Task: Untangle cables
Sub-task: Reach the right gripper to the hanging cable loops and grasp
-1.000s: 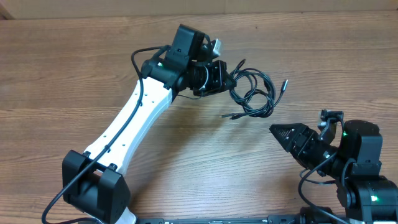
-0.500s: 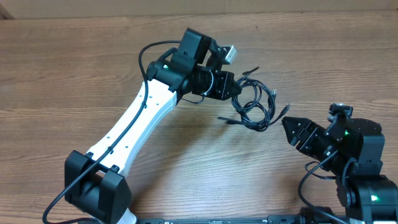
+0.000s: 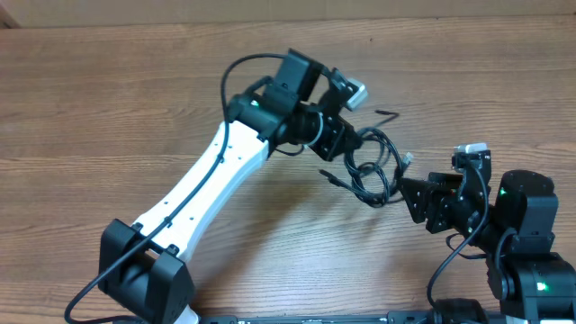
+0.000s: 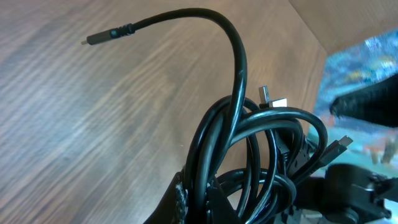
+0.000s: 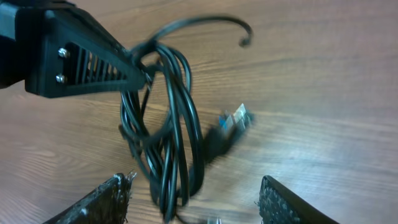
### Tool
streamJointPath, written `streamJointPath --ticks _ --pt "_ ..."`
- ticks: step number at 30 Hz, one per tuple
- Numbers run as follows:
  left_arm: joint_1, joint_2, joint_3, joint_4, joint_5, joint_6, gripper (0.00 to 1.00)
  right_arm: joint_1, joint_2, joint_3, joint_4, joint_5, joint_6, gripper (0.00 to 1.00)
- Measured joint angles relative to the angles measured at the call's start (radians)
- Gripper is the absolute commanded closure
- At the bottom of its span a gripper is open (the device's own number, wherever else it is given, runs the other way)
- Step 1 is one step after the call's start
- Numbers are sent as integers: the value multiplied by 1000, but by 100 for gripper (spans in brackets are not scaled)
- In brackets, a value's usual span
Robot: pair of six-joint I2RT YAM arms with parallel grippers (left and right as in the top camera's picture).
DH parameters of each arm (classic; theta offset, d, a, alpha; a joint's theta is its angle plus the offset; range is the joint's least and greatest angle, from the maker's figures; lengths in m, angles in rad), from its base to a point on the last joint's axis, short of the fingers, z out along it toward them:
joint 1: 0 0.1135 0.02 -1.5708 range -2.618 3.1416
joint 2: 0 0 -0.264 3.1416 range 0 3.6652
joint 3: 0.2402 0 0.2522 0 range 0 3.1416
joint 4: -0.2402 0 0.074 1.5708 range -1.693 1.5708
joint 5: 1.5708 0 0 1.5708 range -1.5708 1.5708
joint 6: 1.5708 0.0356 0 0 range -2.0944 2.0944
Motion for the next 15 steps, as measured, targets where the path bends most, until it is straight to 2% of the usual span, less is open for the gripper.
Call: streamJointPath --ticks 6,13,15 --pt "-65 0 0 -2 0 3 96 0 11 0 17 66 -108 37" --pt "-78 0 0 -29 0 2 96 0 134 0 37 109 -151 50" --pt "-78 0 0 -29 -2 -1 96 0 176 0 37 109 -152 50"
